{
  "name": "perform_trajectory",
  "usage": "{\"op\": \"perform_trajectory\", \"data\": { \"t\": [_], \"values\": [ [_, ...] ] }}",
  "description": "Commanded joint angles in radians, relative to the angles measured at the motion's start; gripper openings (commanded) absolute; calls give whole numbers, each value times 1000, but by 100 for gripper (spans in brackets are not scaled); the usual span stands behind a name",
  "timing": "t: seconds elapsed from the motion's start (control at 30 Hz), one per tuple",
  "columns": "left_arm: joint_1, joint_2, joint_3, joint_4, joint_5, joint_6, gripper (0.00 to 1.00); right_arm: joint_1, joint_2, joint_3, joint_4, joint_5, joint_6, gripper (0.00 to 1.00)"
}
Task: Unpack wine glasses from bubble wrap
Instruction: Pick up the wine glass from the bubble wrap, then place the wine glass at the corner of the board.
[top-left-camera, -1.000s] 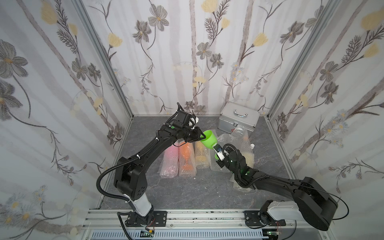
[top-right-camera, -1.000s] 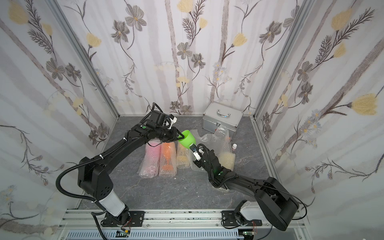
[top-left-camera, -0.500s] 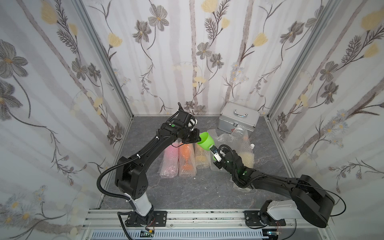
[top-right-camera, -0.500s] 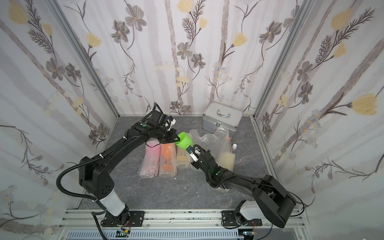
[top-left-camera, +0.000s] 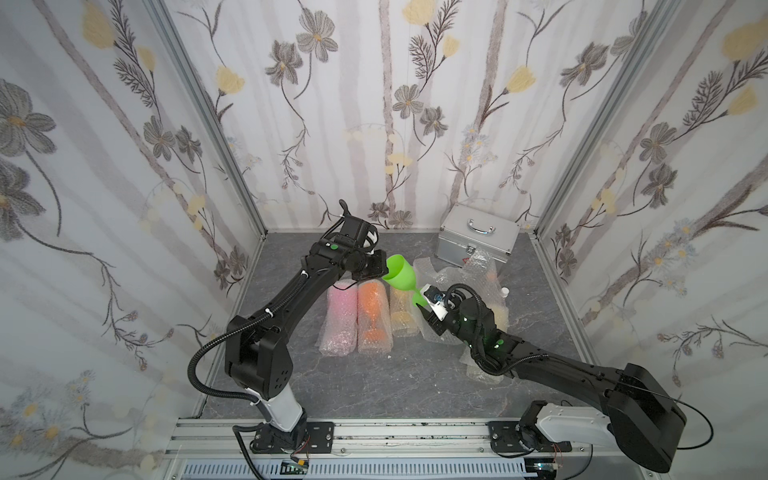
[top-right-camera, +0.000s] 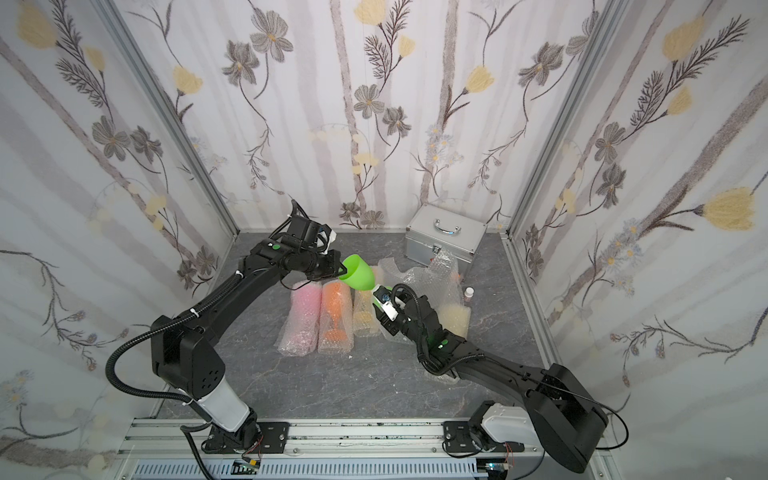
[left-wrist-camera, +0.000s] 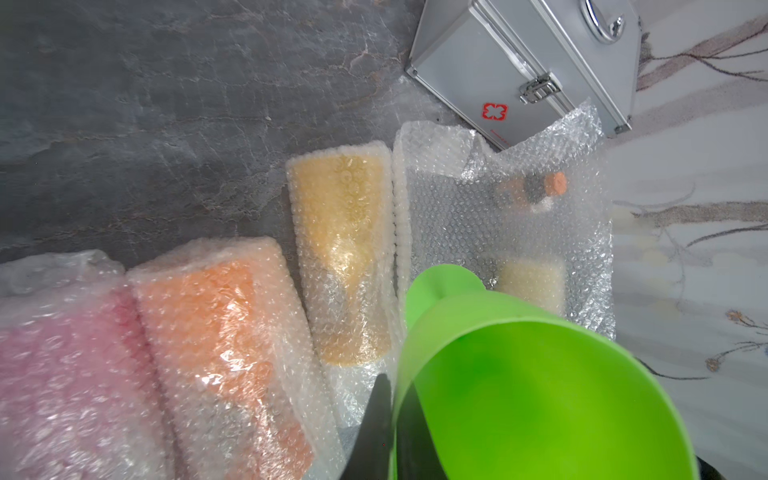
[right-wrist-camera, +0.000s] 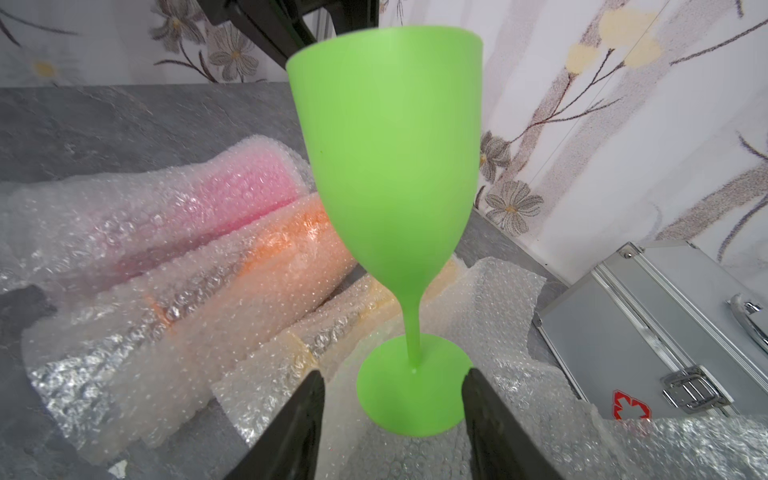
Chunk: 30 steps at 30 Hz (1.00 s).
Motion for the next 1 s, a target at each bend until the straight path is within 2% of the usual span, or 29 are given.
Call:
{"op": "perform_trajectory", "data": {
  "t": [0.0,0.23,0.53,0.83,0.97],
  "values": [
    [23,-18,6,-7,-33,-9,0,-47,-40,28,-30,-147,98,57],
    [116,-61,47,-10,-72,-20,0,-169,-89,95,-113,-262,289,62],
    [280,-83,130,-73,-161,-25,0,-268,-73,136,-193,-264,440,60],
    [402,4,209,-199,-454,63,0,-341,-42,136,-259,-258,514,58],
    [483,60,210,-196,-501,65,0,-368,-32,135,-279,-259,530,58]
  ]
}}
